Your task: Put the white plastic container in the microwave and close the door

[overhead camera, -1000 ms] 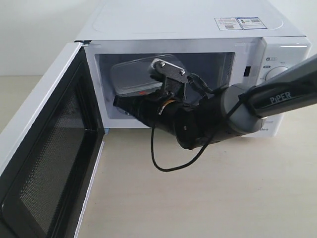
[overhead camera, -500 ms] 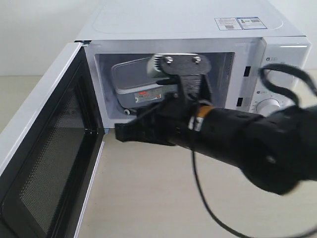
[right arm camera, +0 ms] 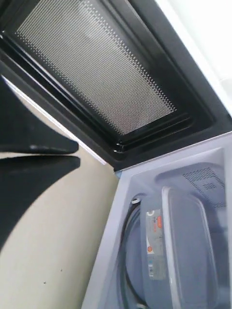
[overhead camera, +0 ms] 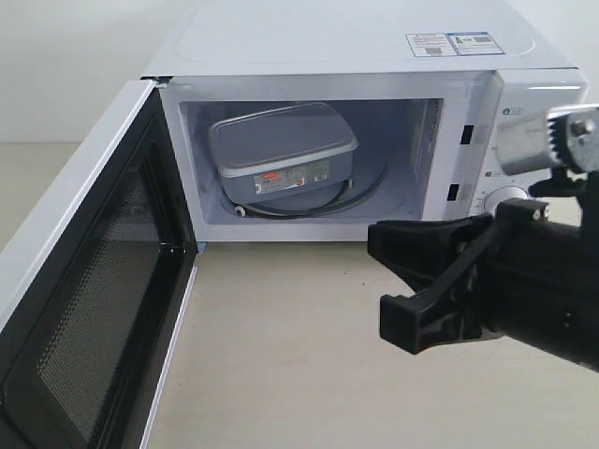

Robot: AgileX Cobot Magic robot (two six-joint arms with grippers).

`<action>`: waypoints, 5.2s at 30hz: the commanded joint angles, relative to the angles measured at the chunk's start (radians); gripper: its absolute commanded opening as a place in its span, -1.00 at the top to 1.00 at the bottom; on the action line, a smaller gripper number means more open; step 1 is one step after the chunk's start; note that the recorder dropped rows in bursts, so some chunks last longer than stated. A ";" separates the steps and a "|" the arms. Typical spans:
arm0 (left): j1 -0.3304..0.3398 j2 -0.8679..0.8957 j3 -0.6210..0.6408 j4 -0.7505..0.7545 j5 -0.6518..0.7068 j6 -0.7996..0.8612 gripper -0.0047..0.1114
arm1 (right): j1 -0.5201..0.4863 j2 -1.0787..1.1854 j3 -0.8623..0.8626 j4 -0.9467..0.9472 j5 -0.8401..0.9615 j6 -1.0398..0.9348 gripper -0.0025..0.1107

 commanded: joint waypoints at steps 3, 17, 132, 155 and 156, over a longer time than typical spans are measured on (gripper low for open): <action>0.006 -0.004 0.004 0.001 -0.001 0.002 0.84 | 0.004 -0.079 0.005 -0.005 -0.004 -0.008 0.96; 0.006 -0.004 0.004 0.001 -0.001 0.002 0.84 | 0.004 -0.079 0.005 -0.005 -0.006 -0.008 0.96; 0.006 -0.004 0.004 0.004 -0.001 0.002 0.84 | -0.799 -0.997 0.404 -0.274 0.579 0.049 0.96; 0.006 -0.004 0.004 -0.026 -0.178 -0.050 0.84 | -0.799 -0.997 0.404 -0.274 0.568 0.049 0.96; 0.006 -0.004 0.004 -0.029 -0.267 -0.062 0.84 | -0.799 -0.997 0.404 -0.274 0.568 0.049 0.96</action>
